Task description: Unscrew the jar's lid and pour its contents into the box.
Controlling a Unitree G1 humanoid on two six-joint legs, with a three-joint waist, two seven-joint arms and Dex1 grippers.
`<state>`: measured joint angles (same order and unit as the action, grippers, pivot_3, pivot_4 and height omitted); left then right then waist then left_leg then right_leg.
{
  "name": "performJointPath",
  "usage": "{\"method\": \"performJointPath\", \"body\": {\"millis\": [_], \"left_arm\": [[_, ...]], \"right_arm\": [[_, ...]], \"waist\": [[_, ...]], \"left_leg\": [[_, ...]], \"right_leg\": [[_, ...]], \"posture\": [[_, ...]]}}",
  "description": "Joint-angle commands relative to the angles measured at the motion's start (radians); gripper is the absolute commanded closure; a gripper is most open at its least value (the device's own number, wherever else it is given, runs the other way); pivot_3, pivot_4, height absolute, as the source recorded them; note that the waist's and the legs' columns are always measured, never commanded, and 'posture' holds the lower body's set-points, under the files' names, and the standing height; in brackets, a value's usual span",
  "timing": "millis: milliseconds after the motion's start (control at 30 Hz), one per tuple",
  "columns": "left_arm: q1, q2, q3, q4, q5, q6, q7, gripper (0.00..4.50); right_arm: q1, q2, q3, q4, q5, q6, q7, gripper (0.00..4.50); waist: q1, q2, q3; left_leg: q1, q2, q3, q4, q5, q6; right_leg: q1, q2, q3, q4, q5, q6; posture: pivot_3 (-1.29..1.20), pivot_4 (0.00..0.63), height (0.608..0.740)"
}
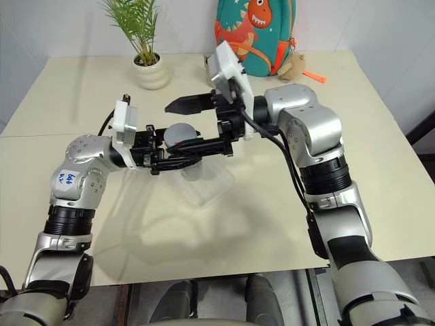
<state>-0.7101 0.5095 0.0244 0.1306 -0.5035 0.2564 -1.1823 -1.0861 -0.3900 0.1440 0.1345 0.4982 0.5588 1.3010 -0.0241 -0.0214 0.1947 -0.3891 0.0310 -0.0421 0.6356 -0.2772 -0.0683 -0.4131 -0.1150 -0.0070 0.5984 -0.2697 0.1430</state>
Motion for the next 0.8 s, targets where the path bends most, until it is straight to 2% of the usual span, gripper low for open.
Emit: {"method": "performJointPath", "body": {"millis": [33,200,400,667,800], "left_arm": [[-0.027,0.001,0.021,-0.008,0.005,-0.025,0.017,1.99],[-0.025,-0.002,0.023,-0.011,0.002,-0.026,0.034,1.99],[-0.027,-0.011,0.015,-0.014,0.000,-0.022,0.039,1.99],[-0.037,-0.025,0.007,-0.004,0.001,-0.023,0.039,1.99],[-0.035,-0.025,0.006,-0.007,-0.002,-0.022,0.034,1.99]], "right_arm": [[0.033,-0.018,-0.021,-0.096,-0.013,-0.022,-0.054,0.02],[0.080,0.007,-0.006,-0.152,-0.055,0.001,-0.188,0.02],[0.068,0.068,0.010,-0.124,-0.101,0.006,-0.306,0.02],[0.038,0.115,0.016,-0.076,-0.112,0.001,-0.339,0.02],[0.013,0.102,-0.005,-0.006,-0.120,-0.023,-0.327,0.02]], "waist": [[-0.001,0.000,0.000],[-0.004,0.000,0.000],[-0.003,0.000,0.000],[-0.003,0.000,0.000],[-0.003,0.000,0.000]], "left_leg": [[0.000,0.000,0.000,0.000,0.000,0.000],[0.000,0.000,0.000,0.000,0.000,0.000],[0.000,0.000,0.000,0.001,0.001,-0.001],[0.000,0.000,0.000,0.001,0.000,0.000],[0.000,0.000,0.000,0.001,0.000,0.000]], "right_leg": [[0.000,0.000,0.000,0.000,0.000,0.000],[0.000,0.000,0.000,0.000,0.000,0.000],[-0.001,0.000,0.001,0.003,0.000,0.000],[-0.001,0.000,0.001,0.004,0.000,0.000],[-0.001,0.000,0.001,0.004,0.000,0.000]], "posture": [[0.00,0.150,0.740],[0.00,0.150,0.740],[0.00,0.150,0.740],[0.00,0.150,0.740],[0.00,0.150,0.740]]}}
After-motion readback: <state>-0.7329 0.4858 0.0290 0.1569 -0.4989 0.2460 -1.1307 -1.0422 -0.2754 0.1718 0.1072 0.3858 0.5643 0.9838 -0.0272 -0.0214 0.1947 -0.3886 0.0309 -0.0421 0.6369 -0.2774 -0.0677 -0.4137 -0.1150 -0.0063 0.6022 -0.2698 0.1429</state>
